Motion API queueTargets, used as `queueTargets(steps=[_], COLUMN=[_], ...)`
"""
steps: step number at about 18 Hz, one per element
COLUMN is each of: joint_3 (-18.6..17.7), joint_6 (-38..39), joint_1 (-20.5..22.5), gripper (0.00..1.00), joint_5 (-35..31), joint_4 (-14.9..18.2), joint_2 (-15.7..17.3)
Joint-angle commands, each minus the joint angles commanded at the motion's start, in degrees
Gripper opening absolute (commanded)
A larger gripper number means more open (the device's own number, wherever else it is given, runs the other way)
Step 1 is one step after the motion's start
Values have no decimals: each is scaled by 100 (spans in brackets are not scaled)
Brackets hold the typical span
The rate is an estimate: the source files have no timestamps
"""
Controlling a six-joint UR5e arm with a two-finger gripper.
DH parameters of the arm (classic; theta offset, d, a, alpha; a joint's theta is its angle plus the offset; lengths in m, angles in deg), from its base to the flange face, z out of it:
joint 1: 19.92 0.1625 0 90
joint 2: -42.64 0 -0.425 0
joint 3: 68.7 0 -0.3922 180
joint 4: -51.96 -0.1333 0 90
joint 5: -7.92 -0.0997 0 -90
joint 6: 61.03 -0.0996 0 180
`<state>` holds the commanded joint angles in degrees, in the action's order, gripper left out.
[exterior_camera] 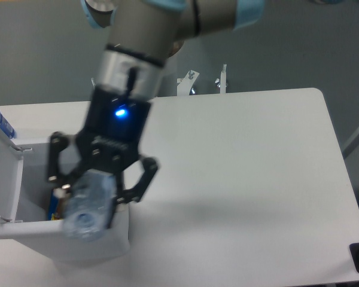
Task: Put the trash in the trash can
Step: 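Carry the bottle over the trash bin and lower it inside, then open the gripper to release the bottle into the bin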
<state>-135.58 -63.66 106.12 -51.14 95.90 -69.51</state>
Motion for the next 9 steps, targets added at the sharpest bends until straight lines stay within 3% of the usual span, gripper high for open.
queueTargets(steps=[3,9], joint_3=[-132,-158], joint_6=[-254,-281], joint_1=[-9,96], gripper=[100,100], joint_5=[-9,-9], joint_4=[-9,-9], joint_2=[9,96])
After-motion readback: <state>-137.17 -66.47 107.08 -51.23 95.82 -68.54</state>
